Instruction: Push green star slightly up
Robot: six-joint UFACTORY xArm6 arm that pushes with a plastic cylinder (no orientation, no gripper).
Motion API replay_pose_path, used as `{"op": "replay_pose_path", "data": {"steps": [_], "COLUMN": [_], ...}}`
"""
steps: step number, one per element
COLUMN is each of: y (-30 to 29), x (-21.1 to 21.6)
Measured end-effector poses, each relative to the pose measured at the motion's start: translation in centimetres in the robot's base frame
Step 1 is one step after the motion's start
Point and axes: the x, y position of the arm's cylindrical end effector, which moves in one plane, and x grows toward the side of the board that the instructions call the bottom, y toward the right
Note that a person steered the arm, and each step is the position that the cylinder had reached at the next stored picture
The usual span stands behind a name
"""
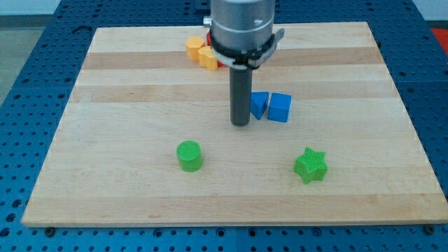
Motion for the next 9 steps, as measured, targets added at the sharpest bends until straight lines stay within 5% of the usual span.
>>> {"op": "replay_pose_path", "data": {"steps": [1,3,4,5,7,9], "y": [1.8,14.3,16.6,10.8,5.4,5.7], "x": [2.3,2.6,8.4,13.6,5.0,12.2]}}
